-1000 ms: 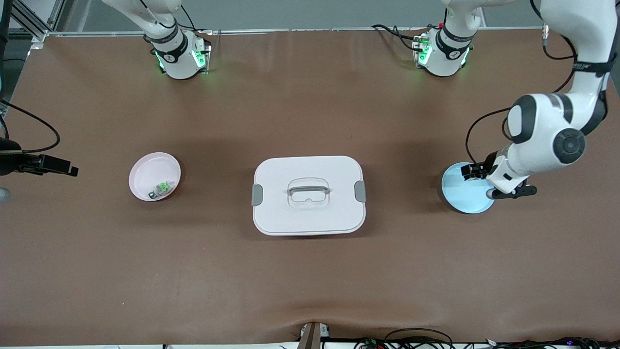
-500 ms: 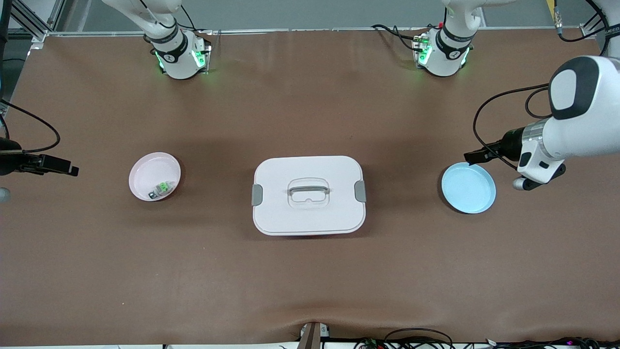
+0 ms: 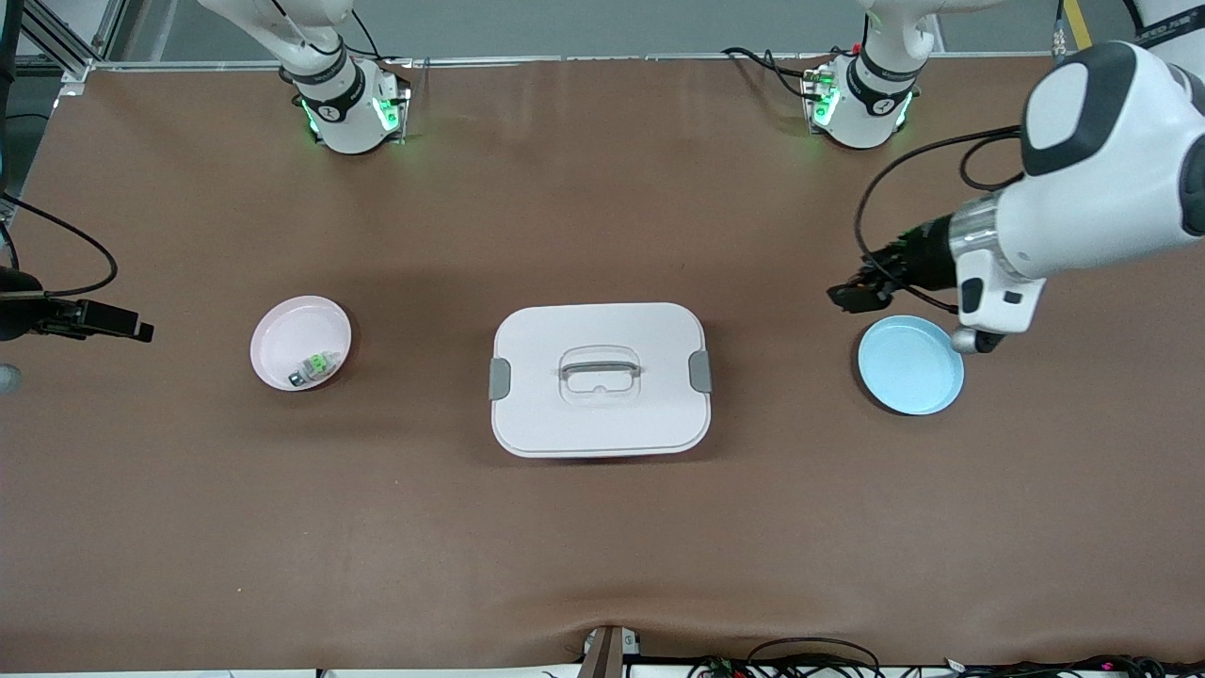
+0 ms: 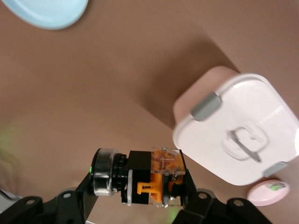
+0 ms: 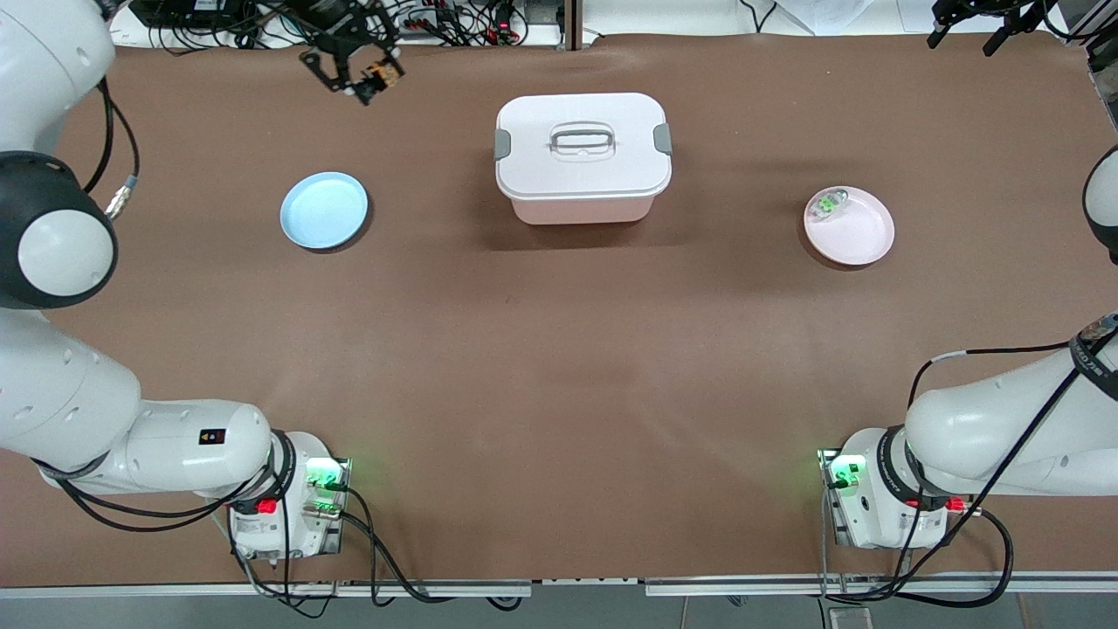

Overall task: Transfer orange switch to right arm and place
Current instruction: 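Lift the orange switch and carry it toward the box handle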

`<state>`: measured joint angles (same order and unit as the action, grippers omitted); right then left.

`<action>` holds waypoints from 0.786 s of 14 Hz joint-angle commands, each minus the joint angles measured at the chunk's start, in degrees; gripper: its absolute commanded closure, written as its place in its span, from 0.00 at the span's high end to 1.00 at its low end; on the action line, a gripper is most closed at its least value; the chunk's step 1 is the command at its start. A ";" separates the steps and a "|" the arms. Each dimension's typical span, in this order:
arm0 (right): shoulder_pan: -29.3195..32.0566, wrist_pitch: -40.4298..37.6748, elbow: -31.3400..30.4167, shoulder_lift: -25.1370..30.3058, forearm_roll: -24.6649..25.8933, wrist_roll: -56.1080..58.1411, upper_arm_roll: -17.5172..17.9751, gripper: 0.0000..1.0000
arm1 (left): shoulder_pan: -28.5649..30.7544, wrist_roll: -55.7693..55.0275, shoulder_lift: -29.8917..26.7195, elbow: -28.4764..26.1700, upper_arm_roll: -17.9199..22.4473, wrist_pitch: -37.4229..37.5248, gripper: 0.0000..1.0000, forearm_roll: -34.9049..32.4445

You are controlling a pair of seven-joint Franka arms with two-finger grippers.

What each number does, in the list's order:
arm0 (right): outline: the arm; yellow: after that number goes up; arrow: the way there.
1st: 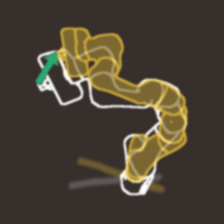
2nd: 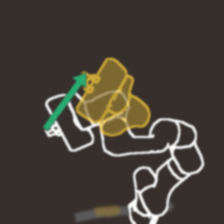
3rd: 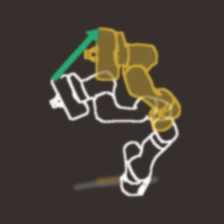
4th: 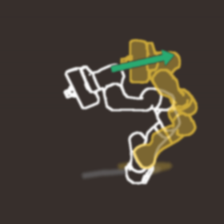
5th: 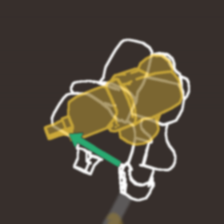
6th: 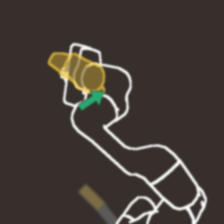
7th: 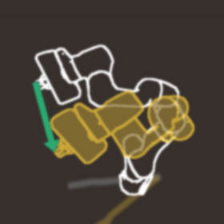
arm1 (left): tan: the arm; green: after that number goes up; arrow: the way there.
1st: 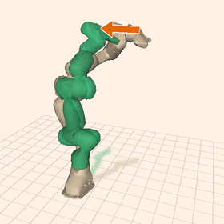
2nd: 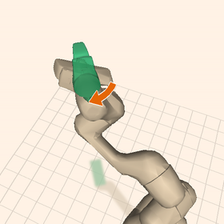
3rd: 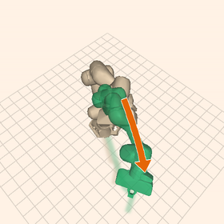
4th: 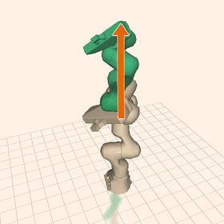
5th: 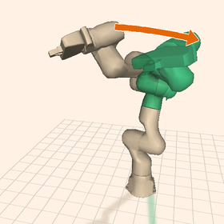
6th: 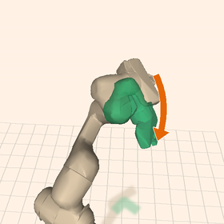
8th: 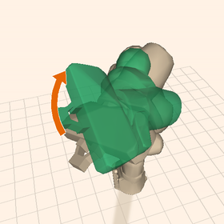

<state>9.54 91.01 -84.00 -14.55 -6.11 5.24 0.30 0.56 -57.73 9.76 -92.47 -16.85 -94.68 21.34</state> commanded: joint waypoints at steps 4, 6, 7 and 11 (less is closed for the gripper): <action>3.11 -2.76 -0.37 0.23 -6.98 0.73 0.85 1.00 | -6.43 -21.69 2.63 4.84 -0.81 -2.96 0.14 4.41; 3.64 -4.86 -0.81 0.14 -9.44 0.82 0.85 1.00 | -8.90 -28.11 2.72 5.37 -0.90 -6.38 0.14 4.68; 3.47 -6.96 -0.81 0.14 -10.41 0.82 0.93 1.00 | -10.13 -30.84 2.72 5.46 -0.90 -7.79 0.14 5.29; 3.55 -9.01 -4.93 3.02 -23.31 0.21 0.85 1.00 | -13.12 -40.07 3.42 5.46 -0.90 -10.78 0.14 9.16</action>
<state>12.04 81.92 -85.14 -14.53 -24.34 5.38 0.42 -11.39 -94.02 12.09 -88.37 -17.86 -104.23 28.63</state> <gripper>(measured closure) 0.000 0.273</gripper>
